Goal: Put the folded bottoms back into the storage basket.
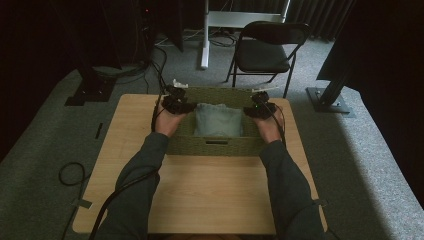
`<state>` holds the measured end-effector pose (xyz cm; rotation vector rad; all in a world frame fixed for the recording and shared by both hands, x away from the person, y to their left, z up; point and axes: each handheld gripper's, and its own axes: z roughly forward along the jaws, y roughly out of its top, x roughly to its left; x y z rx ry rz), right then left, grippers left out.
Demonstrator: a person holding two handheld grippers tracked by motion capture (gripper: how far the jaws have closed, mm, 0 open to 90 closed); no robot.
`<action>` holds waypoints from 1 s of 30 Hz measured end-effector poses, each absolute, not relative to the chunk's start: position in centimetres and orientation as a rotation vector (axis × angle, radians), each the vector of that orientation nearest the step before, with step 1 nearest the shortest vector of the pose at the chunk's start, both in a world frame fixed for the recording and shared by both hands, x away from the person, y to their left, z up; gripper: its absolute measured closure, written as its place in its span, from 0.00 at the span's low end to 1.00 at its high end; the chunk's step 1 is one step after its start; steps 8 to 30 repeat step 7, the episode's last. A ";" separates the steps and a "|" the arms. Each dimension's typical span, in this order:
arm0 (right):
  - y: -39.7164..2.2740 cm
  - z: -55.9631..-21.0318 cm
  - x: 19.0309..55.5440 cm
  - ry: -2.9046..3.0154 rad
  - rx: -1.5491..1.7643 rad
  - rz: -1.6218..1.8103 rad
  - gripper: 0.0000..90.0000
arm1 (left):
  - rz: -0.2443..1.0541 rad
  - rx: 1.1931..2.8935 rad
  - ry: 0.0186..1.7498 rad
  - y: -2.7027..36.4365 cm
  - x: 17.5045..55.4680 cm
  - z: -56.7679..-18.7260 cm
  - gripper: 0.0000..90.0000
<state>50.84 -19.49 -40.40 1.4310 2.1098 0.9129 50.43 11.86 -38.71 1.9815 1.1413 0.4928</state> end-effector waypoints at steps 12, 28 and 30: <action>-19.9 -40.1 50.5 2.110 1.425 0.936 0.61 | 0.498 1.970 1.153 12.5 50.4 -38.8 0.58; -19.9 -40.1 50.5 2.110 1.425 0.936 0.61 | 0.498 1.970 1.153 12.5 50.4 -38.8 0.58; -19.9 -40.1 50.5 2.110 1.425 0.936 0.61 | 0.498 1.970 1.153 12.5 50.4 -38.8 0.58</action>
